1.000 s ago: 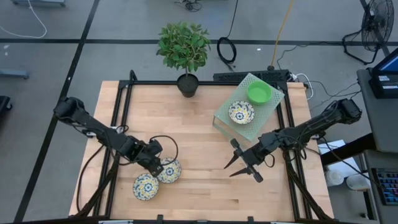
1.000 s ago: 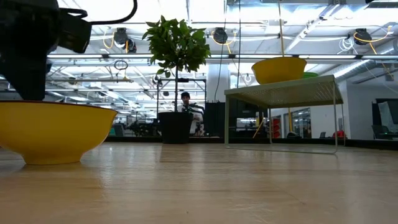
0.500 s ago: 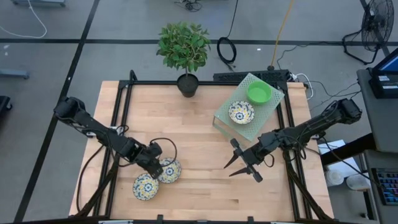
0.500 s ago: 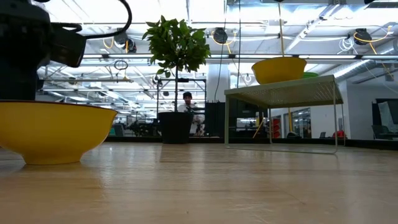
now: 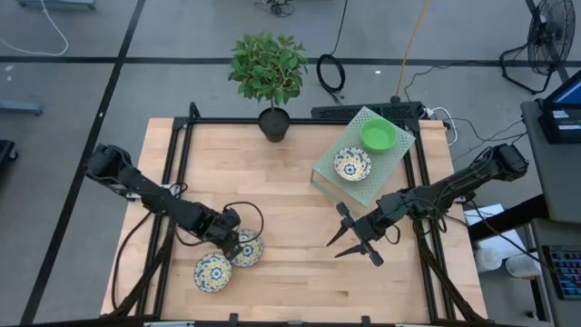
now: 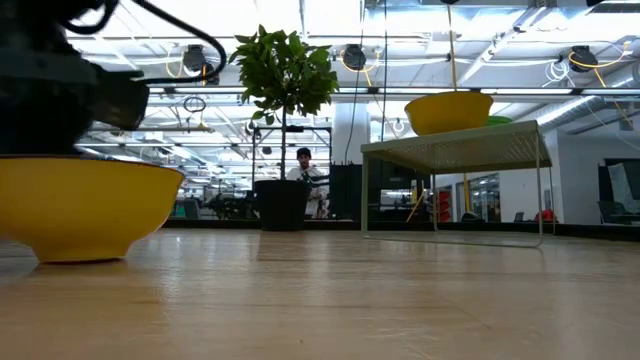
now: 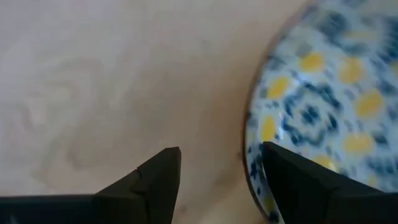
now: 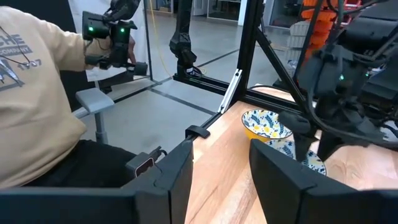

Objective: Pick & Place Mini bowls
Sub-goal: Stack the top white patterned bowl on the white patterned bowl on the shelf

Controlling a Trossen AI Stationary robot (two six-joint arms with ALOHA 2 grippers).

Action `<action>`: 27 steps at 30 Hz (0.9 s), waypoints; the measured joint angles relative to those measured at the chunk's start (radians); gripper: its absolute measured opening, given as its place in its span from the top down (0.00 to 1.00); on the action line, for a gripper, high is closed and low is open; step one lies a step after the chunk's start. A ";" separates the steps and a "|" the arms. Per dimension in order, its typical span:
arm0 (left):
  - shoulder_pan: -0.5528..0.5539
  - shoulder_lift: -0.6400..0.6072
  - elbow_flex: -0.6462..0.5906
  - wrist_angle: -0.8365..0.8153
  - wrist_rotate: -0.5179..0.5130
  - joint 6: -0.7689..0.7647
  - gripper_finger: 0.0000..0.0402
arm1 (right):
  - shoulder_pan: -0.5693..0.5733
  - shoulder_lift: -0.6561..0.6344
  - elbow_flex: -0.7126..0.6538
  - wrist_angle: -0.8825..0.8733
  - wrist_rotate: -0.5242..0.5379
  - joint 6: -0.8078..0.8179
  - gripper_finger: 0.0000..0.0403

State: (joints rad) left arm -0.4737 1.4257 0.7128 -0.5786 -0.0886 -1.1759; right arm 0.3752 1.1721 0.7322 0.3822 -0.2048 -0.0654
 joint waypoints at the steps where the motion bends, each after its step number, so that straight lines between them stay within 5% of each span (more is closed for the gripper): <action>1: 0.009 0.006 0.000 -0.011 -0.009 -0.001 0.43 | 0.000 0.000 0.000 0.000 0.000 0.000 0.64; 17: 0.129 0.010 0.000 -0.076 -0.266 0.000 0.43 | 0.000 0.000 0.001 -0.005 0.000 -0.002 0.65; 27: 0.158 -0.043 0.001 -0.167 -0.072 -0.039 0.43 | 0.000 0.000 0.001 -0.013 0.000 -0.002 0.65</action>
State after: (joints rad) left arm -0.3154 1.3831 0.7136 -0.7454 -0.1609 -1.2146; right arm 0.3752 1.1721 0.7330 0.3695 -0.2050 -0.0677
